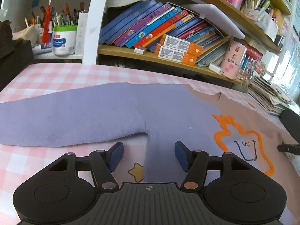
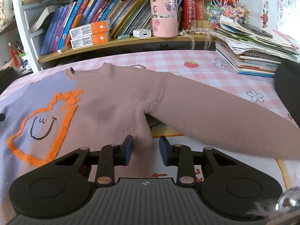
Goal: Fold clothes
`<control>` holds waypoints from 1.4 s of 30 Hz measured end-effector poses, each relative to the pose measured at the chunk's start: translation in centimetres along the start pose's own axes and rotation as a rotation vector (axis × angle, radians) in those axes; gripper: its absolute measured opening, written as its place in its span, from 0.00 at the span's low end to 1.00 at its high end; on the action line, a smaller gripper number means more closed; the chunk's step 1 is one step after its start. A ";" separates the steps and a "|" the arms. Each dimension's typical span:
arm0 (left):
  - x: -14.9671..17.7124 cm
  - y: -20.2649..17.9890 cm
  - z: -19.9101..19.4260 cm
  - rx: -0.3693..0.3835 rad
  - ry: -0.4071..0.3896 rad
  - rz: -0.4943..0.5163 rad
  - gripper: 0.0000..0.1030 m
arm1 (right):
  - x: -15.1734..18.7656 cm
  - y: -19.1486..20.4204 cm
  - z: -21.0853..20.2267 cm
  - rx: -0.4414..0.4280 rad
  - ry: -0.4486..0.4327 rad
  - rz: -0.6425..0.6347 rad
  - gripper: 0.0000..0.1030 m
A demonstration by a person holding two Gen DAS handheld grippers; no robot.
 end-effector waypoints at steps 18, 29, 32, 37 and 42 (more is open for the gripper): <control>0.0 -0.1 0.6 0.019 -0.016 -0.063 0.07 | -0.1 0.1 0.2 -0.040 -0.017 -0.038 0.13; 1.6 -0.6 -1.7 0.018 -0.009 -0.097 0.04 | -1.0 0.3 1.4 -0.093 -0.031 -0.096 0.11; 2.2 -0.6 -2.7 0.003 -0.007 -0.105 0.04 | -1.5 0.8 2.1 -0.124 -0.035 -0.093 0.11; 2.1 -0.5 -2.9 -0.032 -0.008 -0.094 0.04 | -2.9 2.0 3.5 -0.136 -0.040 -0.118 0.11; 1.5 -0.6 -2.1 -0.047 -0.005 -0.073 0.04 | -3.6 1.8 4.7 -0.160 -0.034 -0.079 0.09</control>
Point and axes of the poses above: each gripper's, at about its wrist camera, not at the fingertips, and z roughly the way its jaws point, y to its left, x to its underside, the point moved 1 cm from there along z, roughly the way its jaws point, and after that the axes turned 15 degrees about x, right-handed, at the moved point
